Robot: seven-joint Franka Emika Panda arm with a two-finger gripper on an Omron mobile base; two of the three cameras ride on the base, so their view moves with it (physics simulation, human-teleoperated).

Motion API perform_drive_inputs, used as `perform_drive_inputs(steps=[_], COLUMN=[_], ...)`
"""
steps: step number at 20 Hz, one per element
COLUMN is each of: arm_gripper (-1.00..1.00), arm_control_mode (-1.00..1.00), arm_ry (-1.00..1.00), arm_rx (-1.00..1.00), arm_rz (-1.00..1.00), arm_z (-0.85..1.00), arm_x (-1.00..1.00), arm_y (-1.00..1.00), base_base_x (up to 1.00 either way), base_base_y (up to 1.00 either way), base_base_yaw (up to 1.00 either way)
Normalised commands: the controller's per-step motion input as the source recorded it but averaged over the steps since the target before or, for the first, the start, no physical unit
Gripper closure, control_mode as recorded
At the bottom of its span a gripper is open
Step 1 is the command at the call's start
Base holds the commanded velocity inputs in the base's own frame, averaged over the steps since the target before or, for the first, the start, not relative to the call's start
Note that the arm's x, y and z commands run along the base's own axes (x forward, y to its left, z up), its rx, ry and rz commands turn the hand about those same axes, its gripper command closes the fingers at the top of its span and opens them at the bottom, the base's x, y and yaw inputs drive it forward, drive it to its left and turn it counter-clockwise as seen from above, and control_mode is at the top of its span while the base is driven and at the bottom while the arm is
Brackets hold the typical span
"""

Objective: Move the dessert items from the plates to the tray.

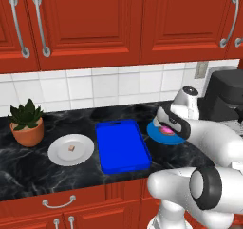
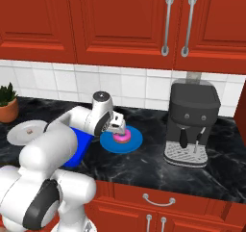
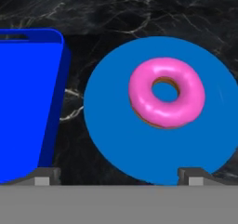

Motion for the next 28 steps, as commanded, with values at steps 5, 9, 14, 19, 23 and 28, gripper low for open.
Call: perform_drive_inputs(steps=[5,9,14,19,23,28], arm_gripper=[-1.00,-1.00,-1.00,-1.00,-1.00,-1.00], arm_control_mode=[-1.00,-1.00,-1.00,-1.00,-1.00,-1.00], arm_ry=[0.00,0.00,0.00,0.00,0.00,0.00], arm_rx=[0.00,0.00,0.00,0.00,0.00,0.00], arm_rz=[0.00,0.00,0.00,0.00,0.00,0.00], arm_z=[-0.20,-0.23,-0.19,-0.20,-0.23,-0.15], arm_x=[0.30,0.28,0.22,0.19,0.18,0.21], arm_y=[-0.08,-0.03,0.00,0.00,0.00,0.00], base_base_x=[0.00,0.00,0.00,0.00,0.00,0.00], base_base_y=[0.00,0.00,0.00,0.00,0.00,0.00], base_base_yaw=[0.00,0.00,0.00,0.00,0.00,0.00])
